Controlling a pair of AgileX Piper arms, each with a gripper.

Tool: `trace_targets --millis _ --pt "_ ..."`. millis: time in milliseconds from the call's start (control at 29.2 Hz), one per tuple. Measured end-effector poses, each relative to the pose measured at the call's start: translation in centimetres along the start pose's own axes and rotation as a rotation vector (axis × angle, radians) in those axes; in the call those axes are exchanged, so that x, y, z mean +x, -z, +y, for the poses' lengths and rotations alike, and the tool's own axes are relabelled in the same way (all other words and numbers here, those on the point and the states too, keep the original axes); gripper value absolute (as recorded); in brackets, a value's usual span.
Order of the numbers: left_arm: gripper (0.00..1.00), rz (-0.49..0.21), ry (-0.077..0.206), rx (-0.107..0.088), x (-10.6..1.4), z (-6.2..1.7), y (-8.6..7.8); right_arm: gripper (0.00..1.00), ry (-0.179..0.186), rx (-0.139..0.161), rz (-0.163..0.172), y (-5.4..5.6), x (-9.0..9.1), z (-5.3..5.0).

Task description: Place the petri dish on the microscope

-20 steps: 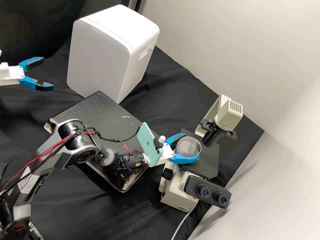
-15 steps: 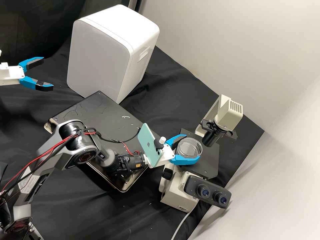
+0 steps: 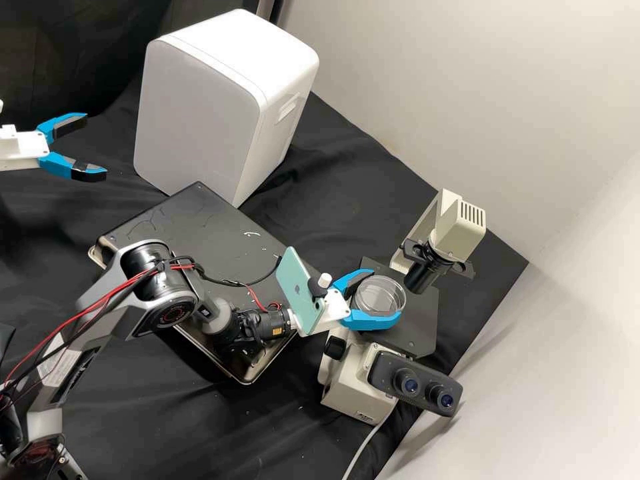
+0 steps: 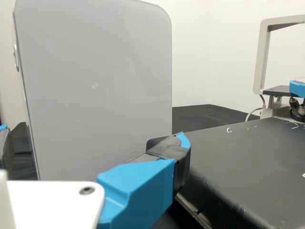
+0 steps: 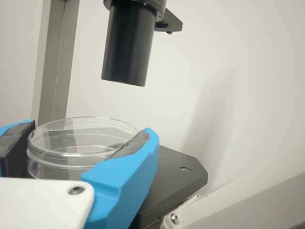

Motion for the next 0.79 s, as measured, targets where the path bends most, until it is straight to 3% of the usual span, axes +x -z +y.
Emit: trace_targets --millis 342,752,787 --pt "1.0 0.004 0.0 0.0 0.0 0.0 0.0 0.0 -0.047 -0.02 -0.032 0.2 1.3 -0.5" --pt "1.0 0.003 -0.004 0.001 0.1 0.08 0.0 0.0 -0.085 -0.039 -0.027 -0.1 1.4 -0.9" --pt "1.0 0.003 -0.004 0.001 0.1 0.08 0.0 1.0 -0.085 -0.039 -0.027 -0.1 1.4 -0.9"
